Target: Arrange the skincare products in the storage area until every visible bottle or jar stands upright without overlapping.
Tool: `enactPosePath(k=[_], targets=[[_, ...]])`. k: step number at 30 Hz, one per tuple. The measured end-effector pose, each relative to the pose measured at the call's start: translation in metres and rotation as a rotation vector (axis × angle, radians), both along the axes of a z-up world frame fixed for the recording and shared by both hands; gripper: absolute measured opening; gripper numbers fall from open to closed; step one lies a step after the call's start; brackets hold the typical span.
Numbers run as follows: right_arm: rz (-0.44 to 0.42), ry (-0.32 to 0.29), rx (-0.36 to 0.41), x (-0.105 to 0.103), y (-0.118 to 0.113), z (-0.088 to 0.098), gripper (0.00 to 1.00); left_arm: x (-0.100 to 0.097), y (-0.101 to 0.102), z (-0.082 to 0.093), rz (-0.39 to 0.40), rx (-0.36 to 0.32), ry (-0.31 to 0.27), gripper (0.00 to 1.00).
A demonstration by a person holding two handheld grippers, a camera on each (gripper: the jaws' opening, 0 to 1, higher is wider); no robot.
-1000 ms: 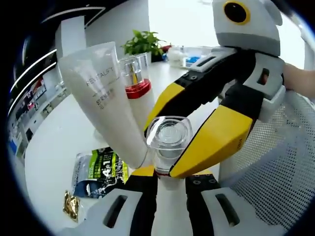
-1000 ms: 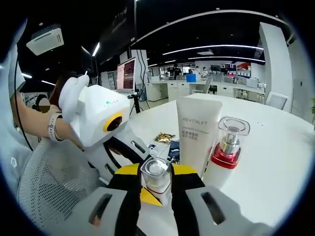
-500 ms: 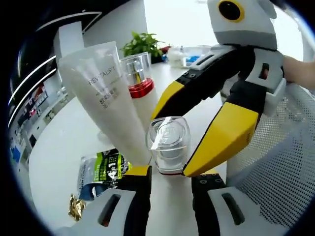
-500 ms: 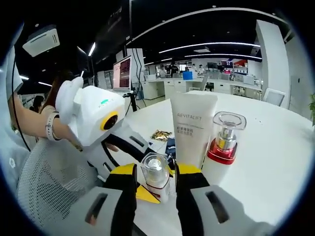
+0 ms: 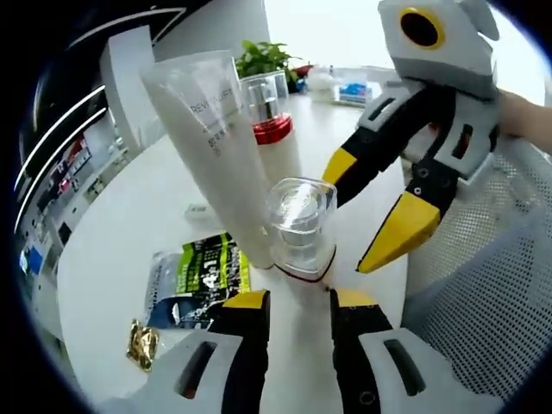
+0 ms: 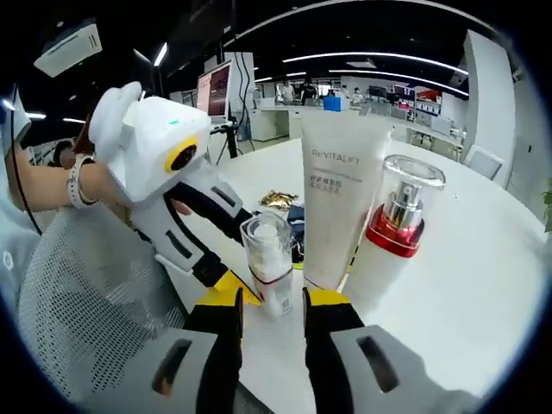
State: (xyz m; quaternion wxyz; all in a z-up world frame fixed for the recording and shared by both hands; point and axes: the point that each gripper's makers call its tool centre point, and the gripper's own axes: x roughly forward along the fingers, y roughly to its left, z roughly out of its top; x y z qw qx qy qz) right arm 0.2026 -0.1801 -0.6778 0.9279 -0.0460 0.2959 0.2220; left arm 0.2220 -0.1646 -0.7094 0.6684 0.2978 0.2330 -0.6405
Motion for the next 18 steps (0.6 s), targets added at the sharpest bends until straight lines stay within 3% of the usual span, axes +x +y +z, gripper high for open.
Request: enactPosePath(k=[7,11,18], targets=[[0.072,0.06,-0.087,0.005,0.002,-0.014,0.2,-0.006,0.002,-0.003,-0.015,0.023,0.028,0.12],[0.093,0.098,-0.095,0.005,0.004,-0.023,0.2,-0.009,0.003,-0.009,-0.026,0.041,0.065,0.08],[0.114,0.111,-0.092,0.008,0.002,-0.023,0.18,-0.01,-0.001,-0.009,-0.035,0.06,0.065,0.09]])
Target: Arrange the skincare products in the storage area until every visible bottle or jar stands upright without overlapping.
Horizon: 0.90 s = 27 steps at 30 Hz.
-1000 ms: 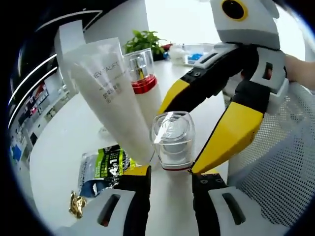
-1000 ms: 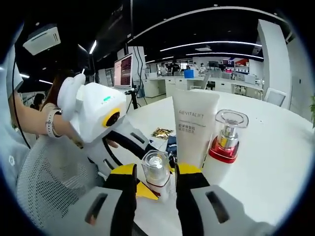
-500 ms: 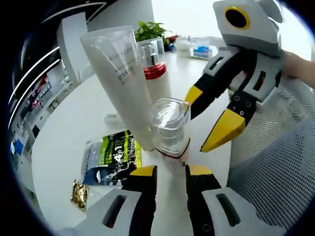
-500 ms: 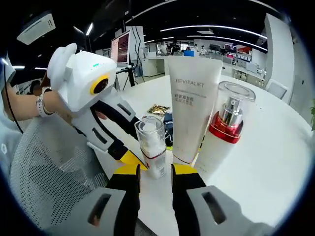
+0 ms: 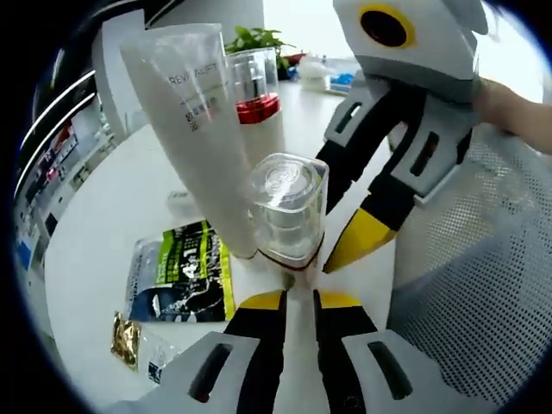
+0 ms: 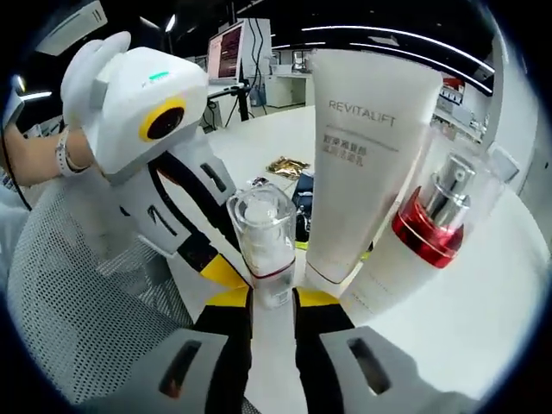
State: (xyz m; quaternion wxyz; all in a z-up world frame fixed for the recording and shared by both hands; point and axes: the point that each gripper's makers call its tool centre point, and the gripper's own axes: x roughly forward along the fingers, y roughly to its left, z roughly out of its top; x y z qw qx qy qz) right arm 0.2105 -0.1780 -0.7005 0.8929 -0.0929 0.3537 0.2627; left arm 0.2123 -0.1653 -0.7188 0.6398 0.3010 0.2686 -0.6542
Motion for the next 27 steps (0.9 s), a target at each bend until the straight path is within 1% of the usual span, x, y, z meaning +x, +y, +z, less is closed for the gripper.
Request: enactPosePath(k=[5,7,17,22,27], targets=[[-0.002,0.01,-0.009,0.0,-0.006,-0.001,0.18,-0.001,-0.006,0.001,-0.009,0.011,0.0,0.08],[-0.014,0.015,-0.01,-0.001,-0.01,-0.001,0.18,-0.002,-0.009,0.001,-0.006,0.013,0.011,0.07],[-0.064,0.032,-0.014,-0.008,-0.031,-0.003,0.17,-0.011,-0.029,-0.002,-0.025,0.015,0.023,0.03],[-0.083,0.037,-0.015,-0.009,-0.036,-0.005,0.16,-0.011,-0.034,-0.004,-0.021,0.011,0.025,0.03],[-0.094,0.041,-0.036,-0.01,-0.039,-0.008,0.15,-0.01,-0.036,-0.005,-0.014,0.005,0.025,0.03]])
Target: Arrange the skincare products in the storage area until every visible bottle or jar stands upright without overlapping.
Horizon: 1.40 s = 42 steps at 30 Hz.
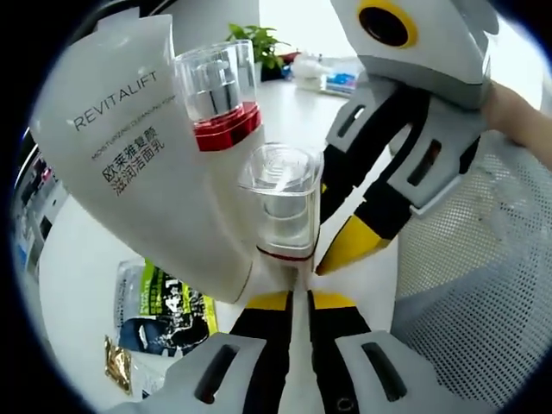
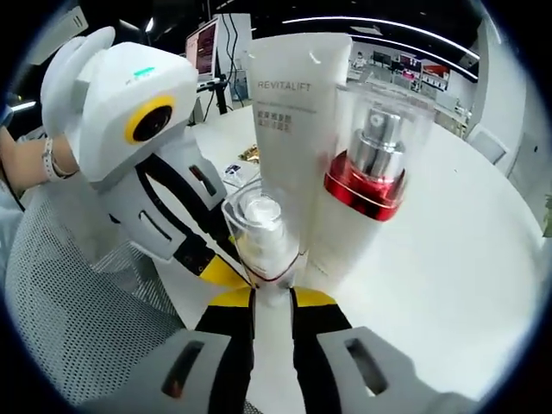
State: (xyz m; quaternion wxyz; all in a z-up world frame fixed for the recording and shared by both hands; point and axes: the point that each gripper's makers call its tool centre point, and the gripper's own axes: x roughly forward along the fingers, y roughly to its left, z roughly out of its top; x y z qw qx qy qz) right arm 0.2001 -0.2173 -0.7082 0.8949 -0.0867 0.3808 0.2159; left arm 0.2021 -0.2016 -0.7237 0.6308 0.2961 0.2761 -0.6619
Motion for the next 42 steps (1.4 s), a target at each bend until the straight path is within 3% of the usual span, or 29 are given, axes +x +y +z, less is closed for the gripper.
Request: enactPosePath(k=[19,42], targets=[[-0.061,0.0,0.009,0.001,-0.012,-0.001,0.13,0.007,-0.012,-0.001,0.057,-0.021,0.001,0.01],[-0.079,-0.002,0.001,0.001,-0.016,-0.001,0.14,0.003,-0.008,0.003,0.04,-0.019,0.009,0.01]])
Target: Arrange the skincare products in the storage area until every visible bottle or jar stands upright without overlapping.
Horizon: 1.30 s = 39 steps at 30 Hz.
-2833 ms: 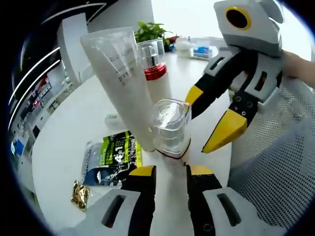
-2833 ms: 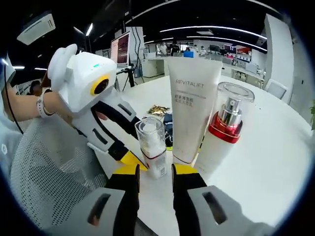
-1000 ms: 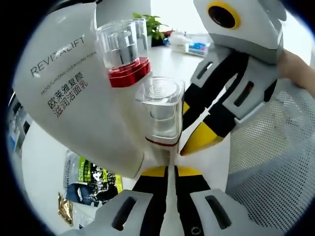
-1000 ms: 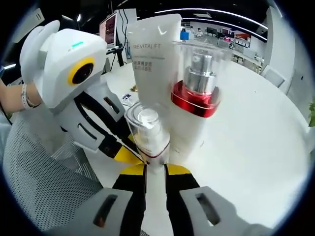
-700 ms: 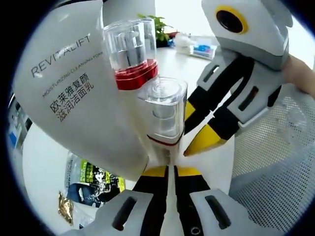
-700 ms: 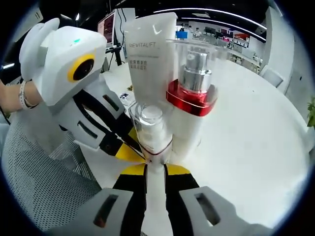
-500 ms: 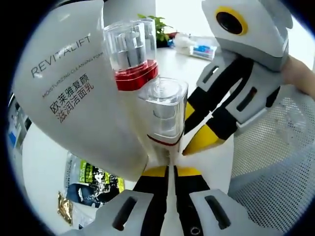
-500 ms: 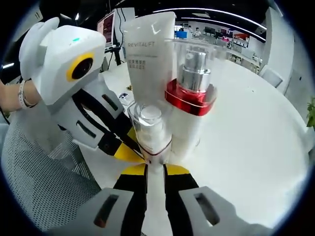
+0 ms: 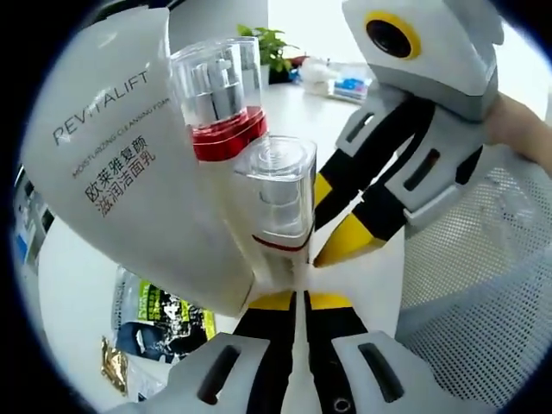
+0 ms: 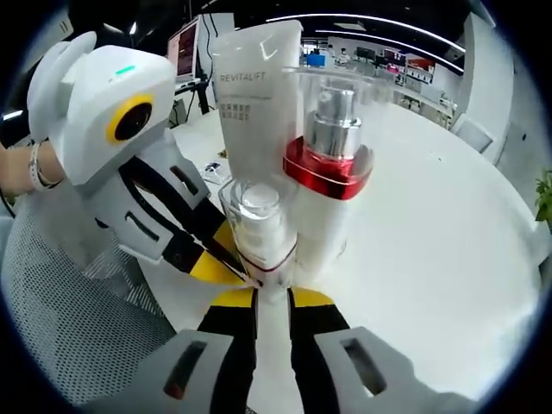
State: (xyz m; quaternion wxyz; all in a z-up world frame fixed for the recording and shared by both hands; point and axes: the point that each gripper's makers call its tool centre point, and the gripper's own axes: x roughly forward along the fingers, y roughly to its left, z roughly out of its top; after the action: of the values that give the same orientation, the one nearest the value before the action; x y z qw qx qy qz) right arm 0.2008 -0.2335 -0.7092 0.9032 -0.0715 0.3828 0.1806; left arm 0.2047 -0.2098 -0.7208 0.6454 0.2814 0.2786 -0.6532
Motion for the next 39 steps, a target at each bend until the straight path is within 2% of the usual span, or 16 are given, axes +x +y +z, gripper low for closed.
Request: enactPosePath(k=[3,5,9,11,14,19,24,32,39], targets=[[0.016,-0.004,-0.042,0.0,0.0,0.004,0.17,-0.001,0.008,0.005,-0.006,0.006,0.0,0.02],[0.015,-0.009,-0.046,-0.001,0.001,0.008,0.18,0.002,0.012,0.013,0.004,-0.016,-0.023,0.02],[0.01,-0.018,-0.054,-0.006,0.0,0.016,0.25,0.004,0.025,0.025,0.024,-0.033,-0.016,0.07],[0.002,-0.034,-0.061,-0.007,-0.002,0.024,0.31,0.009,0.03,0.033,0.036,-0.059,-0.039,0.1],[0.0,-0.051,-0.077,-0.01,-0.005,0.038,0.35,0.018,0.04,0.047,0.093,-0.103,-0.042,0.09],[0.003,-0.073,-0.11,-0.014,-0.007,0.055,0.47,0.026,0.067,0.061,0.143,-0.103,-0.046,0.23],[-0.011,-0.109,-0.132,-0.019,-0.008,0.071,0.57,0.037,0.091,0.082,0.224,-0.147,-0.074,0.35],[-0.018,-0.167,-0.148,-0.022,-0.003,0.093,0.68,0.042,0.113,0.107,0.3,-0.201,-0.112,0.53],[-0.025,-0.222,-0.155,-0.02,0.003,0.111,0.79,0.04,0.128,0.116,0.33,-0.204,-0.13,0.64]])
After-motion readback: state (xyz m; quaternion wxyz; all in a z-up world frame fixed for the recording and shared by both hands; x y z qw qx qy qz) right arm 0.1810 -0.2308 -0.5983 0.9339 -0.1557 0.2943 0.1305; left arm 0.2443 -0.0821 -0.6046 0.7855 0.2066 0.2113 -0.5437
